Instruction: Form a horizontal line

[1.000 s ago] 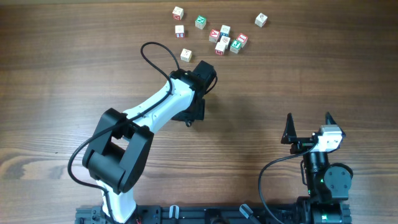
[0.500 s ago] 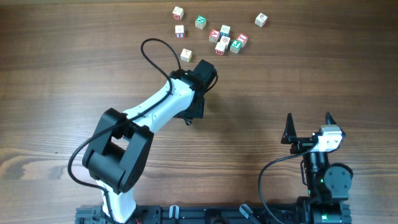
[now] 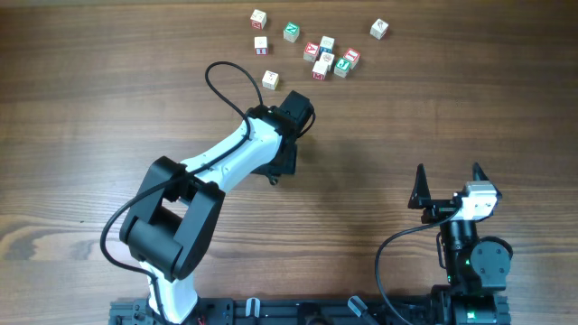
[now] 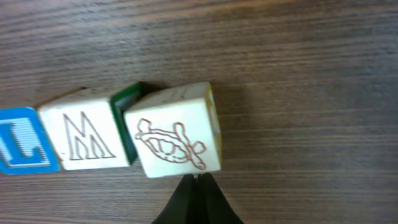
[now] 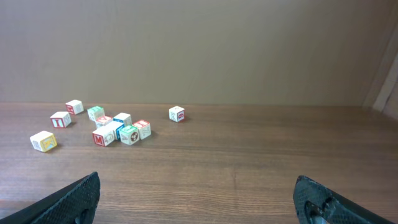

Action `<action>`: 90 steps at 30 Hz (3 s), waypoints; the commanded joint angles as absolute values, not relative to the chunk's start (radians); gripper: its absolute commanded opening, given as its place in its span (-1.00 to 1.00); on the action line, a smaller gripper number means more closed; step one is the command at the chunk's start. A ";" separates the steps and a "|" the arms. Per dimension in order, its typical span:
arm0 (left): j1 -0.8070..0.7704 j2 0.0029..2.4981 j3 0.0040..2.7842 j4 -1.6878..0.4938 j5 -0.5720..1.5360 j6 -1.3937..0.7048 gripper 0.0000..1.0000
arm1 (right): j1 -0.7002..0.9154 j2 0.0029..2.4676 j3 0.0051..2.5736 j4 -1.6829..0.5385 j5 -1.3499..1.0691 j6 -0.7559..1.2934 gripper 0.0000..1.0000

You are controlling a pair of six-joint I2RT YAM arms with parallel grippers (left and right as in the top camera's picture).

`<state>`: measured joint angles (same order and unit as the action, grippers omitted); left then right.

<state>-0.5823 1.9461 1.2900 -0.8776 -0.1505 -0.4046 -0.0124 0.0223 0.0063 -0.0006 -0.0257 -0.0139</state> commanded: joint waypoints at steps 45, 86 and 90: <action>-0.580 1.929 1.277 -0.690 -0.216 -0.400 -0.92 | -0.015 0.018 0.005 0.002 -0.036 -0.025 0.99; 0.162 1.877 1.487 -0.707 -0.075 -0.479 -0.92 | -0.015 0.018 0.005 0.002 -0.036 -0.025 0.99; 0.247 1.877 1.487 -0.762 -0.075 -0.479 0.33 | -0.015 0.018 0.005 0.002 -0.036 -0.025 0.99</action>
<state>0.1982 1.8904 1.4792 -0.7372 -0.0799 -0.4740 -0.0124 0.0223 0.0063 -0.0006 -0.0257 -0.0139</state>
